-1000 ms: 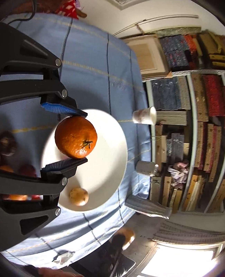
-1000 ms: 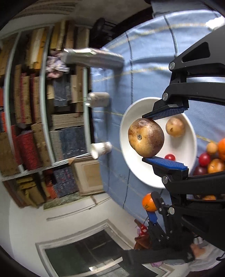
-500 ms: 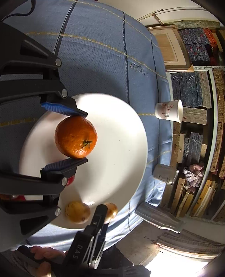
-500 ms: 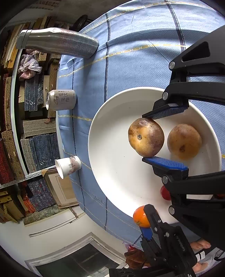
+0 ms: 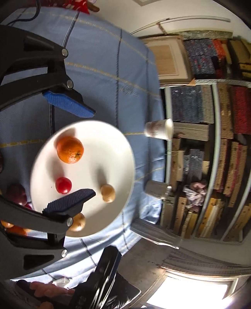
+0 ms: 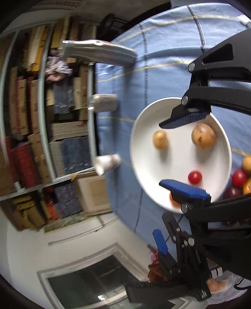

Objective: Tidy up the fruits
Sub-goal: 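Place the tangerine on the plate with the left tool while the right tool places the pear, then grasp a persimmon with the left tool while the right tool grasps an orange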

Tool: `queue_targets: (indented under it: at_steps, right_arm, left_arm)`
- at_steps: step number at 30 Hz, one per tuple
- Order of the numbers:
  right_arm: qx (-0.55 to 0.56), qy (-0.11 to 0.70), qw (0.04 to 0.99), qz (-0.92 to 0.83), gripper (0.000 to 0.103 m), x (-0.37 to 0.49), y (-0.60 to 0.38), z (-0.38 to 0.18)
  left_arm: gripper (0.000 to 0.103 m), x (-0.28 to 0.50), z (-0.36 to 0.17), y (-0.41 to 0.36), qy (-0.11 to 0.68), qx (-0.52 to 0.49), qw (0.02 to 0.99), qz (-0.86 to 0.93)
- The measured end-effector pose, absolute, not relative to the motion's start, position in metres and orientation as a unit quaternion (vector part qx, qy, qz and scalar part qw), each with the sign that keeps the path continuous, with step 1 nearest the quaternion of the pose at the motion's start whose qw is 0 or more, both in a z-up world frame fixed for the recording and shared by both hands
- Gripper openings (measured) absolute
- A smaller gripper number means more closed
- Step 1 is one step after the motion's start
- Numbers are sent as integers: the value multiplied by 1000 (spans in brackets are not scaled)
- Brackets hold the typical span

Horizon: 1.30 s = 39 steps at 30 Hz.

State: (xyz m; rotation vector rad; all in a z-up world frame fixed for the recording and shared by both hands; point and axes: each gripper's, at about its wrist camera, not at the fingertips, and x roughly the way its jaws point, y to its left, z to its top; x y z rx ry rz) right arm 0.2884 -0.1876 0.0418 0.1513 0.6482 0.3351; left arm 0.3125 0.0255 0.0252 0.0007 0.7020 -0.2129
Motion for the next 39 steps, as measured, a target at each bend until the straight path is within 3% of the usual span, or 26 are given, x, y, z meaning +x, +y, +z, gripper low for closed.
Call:
queue_targets:
  at_steps: [7,21,27,37,39]
  right_arm:
    - [57,276,941,186,71,225,-182,60]
    - [74,306,938,143,76,142,-231,-14]
    - [94,315,935,133,84,128,-245,-27]
    - [85,316,935,138,85,125,-239,-28]
    - [83,316,935,138,85,125,-239,-28]
  left_arm:
    - [84,254,40,49,311,2,947,-73]
    - [84,142,-31,149,347,-54,936,18]
    - [84,137,-51,143,376,-24,926,23]
    - [84,141,-56,145,390,-27,920,37]
    - [80,143,-58,142,394,-21,918,32]
